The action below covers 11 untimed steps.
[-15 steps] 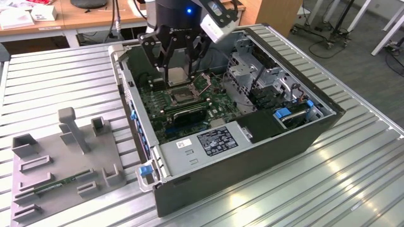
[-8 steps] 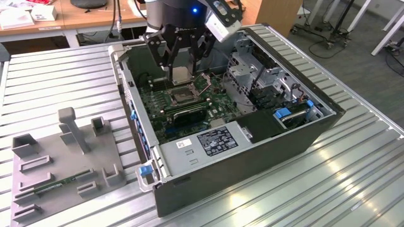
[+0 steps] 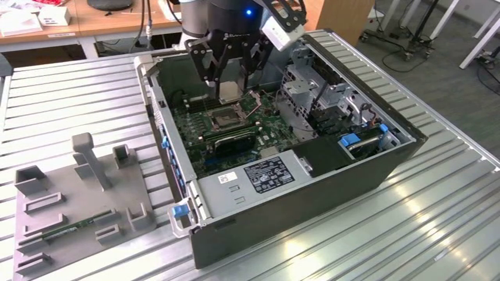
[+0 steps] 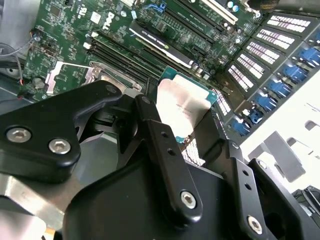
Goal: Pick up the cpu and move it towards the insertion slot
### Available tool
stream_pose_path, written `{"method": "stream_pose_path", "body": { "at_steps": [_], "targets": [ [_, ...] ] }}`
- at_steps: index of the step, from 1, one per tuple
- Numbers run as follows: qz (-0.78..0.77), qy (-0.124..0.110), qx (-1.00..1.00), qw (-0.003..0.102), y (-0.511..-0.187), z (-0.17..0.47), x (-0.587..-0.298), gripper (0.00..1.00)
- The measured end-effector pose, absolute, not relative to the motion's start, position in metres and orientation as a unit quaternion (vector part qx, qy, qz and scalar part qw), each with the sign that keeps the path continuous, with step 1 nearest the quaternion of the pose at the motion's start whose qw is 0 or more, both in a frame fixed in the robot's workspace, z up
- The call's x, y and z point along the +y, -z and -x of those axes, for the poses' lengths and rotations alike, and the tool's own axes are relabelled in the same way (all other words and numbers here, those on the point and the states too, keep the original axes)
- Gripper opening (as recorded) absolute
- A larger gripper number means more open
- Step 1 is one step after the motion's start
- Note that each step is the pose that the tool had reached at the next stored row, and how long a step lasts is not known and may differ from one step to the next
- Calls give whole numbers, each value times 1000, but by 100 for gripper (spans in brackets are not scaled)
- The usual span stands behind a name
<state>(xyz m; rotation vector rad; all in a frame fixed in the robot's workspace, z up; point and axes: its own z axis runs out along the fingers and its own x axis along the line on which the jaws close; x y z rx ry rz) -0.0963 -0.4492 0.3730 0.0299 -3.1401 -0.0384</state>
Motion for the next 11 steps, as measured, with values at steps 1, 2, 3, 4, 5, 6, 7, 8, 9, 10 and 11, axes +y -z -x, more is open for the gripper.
{"method": "stream_pose_path", "body": {
  "at_steps": [1,2,3,4,5,6,7,8,9,10,11],
  "targets": [
    [-10,12,-1000,1,-373,95,-449,54],
    [-10,12,-1000,1,-373,94,-449,54],
    [-10,12,-1000,1,-373,94,-449,54],
    [-10,12,-1000,1,-373,93,-449,54],
    [-10,12,-1000,1,-373,93,-449,54],
    [-10,12,-1000,1,-373,93,-449,54],
    [-10,12,-1000,1,-373,93,-449,54],
    [-10,12,-1000,1,-373,92,-449,54],
    [-10,12,-1000,1,-373,92,-449,54],
    [-10,12,-1000,1,-373,92,-449,54],
    [-10,12,-1000,1,-373,92,-449,54]
  ]
}}
